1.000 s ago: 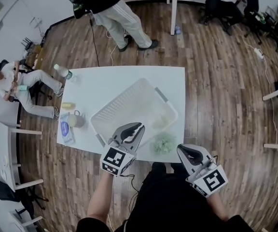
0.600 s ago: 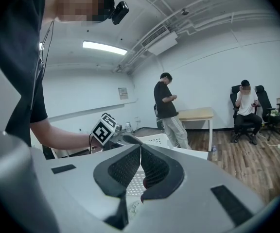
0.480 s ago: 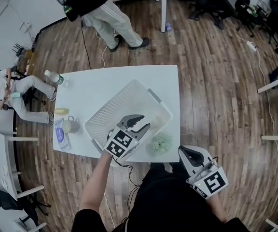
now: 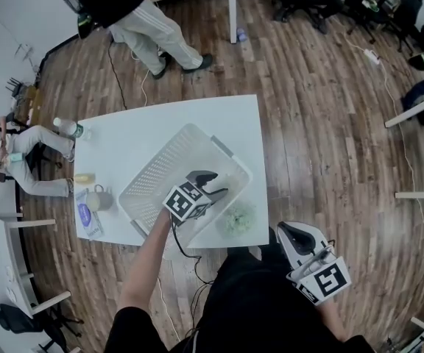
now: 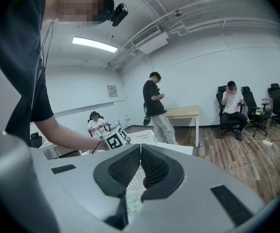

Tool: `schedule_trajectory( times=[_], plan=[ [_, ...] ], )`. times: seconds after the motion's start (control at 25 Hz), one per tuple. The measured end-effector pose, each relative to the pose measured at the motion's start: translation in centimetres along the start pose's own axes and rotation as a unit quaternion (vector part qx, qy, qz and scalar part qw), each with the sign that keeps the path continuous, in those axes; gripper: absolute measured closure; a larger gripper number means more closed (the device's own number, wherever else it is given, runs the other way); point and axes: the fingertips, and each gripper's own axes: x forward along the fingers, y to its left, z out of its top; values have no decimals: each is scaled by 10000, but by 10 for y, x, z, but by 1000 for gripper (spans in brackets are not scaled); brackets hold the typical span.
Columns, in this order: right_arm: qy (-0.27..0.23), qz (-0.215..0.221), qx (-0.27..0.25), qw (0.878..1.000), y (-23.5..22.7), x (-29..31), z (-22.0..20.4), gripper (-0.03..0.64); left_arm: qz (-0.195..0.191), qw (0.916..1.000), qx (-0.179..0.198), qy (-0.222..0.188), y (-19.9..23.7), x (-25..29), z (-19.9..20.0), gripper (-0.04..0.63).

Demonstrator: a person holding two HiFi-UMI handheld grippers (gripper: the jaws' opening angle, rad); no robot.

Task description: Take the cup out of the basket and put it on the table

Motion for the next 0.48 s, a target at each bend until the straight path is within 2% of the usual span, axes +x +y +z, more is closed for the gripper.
schedule_trajectory(
  times=[0.2,0.48],
  plan=[
    [31,-126,99,9999,-6,-5,-5,592,-307,9987,-318,247,12,27,-18,309],
    [78,-203,137,9997,-11,-9,-9,592,-469,9945,-141,931,21,62,-41,285]
  ],
)
